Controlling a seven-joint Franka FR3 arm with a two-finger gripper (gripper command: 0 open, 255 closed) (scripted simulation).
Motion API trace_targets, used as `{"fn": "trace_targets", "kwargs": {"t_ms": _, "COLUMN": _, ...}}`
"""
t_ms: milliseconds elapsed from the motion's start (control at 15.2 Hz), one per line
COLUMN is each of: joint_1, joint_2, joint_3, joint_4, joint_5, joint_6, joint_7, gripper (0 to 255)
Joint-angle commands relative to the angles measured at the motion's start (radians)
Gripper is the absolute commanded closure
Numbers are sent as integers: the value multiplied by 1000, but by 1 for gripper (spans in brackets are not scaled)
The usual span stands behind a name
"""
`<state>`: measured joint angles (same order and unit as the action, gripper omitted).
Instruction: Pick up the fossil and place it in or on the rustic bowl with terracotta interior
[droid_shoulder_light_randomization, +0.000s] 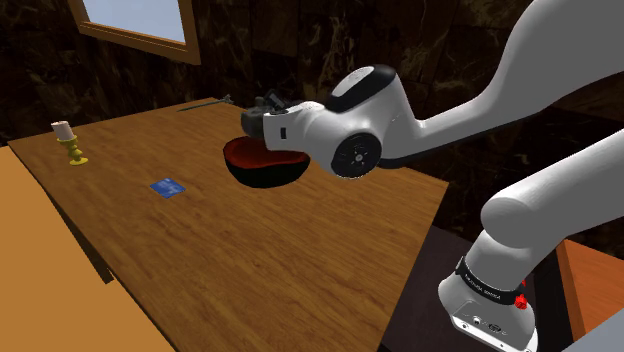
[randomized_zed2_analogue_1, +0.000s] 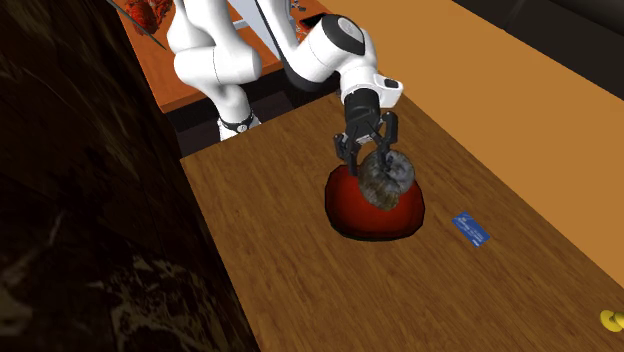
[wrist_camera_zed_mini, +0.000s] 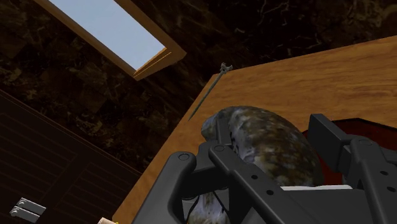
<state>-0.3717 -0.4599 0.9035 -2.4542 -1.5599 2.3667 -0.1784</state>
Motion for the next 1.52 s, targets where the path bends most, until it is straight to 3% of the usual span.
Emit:
{"fn": "trace_targets", "kwargs": {"t_ms": 0, "joint_1": -11, "joint_2": 16, "joint_3": 20, "joint_4": -7, "joint_5": -20, "joint_6": -15, "joint_7": 31, "gripper": 255}}
{"fn": "trace_targets", "kwargs": {"t_ms": 594, "joint_1": -70, "joint_2": 122, "joint_3": 129, "joint_4": -33, "joint_5": -113, "joint_6": -113, "joint_7": 163, "gripper": 255}}
{"fn": "trace_targets", "kwargs": {"t_ms": 1122, "joint_1": -69, "joint_2": 122, "joint_3": 129, "joint_4": -33, "joint_5": -113, "joint_6": -113, "joint_7": 163, "gripper": 255}}
{"fn": "trace_targets", "kwargs": {"t_ms": 1188, "joint_1": -69, "joint_2": 122, "joint_3": 129, "joint_4": -33, "joint_5": -113, "joint_6": -113, "joint_7": 163, "gripper": 0}}
{"fn": "trace_targets", "kwargs": {"t_ms": 1452, "joint_1": -69, "joint_2": 122, "joint_3": 128, "joint_4": -33, "joint_5": -113, "joint_6": -113, "joint_7": 163, "gripper": 0}}
